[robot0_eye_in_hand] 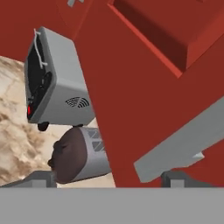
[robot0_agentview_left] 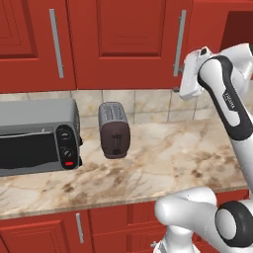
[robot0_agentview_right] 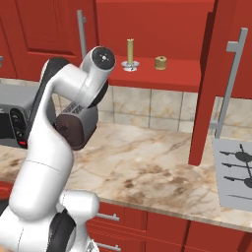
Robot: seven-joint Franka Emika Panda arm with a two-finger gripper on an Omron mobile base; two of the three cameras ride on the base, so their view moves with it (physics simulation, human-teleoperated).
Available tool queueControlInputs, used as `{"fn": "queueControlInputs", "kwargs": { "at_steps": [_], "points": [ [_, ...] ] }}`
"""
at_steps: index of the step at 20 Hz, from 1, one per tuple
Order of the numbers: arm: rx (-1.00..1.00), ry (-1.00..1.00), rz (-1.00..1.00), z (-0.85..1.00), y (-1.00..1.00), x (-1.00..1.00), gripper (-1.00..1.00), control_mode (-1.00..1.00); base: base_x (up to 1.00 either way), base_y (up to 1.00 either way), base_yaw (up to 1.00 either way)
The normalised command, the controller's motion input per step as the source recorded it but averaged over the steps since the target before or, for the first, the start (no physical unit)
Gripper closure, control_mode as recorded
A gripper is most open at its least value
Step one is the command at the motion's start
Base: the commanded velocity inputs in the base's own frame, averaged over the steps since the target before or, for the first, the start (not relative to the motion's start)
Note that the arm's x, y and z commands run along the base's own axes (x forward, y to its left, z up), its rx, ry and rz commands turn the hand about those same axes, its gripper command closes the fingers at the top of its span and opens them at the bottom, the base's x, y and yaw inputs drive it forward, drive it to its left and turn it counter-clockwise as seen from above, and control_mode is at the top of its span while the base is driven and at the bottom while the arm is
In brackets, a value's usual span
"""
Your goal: Pick the candle and candle from the dining table and place them in the open cabinet. Close the cabinet after placing the objects.
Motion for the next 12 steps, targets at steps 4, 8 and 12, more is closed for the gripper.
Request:
{"fn": "queueControlInputs", "kwargs": {
  "at_steps": [4, 8, 12],
  "points": [
    [0.01, 0.00, 0.00, -0.03, 0.00, 0.48, -1.00, -1.00, 0.00, 0.00, 0.00],
    [0.00, -0.02, 0.02, -0.09, 0.02, 0.40, -1.00, -1.00, 0.00, 0.00, 0.00],
    [0.00, -0.08, 0.03, -0.12, 0.00, 0.34, -1.00, -1.00, 0.00, 0.00, 0.00]
  ]
}}
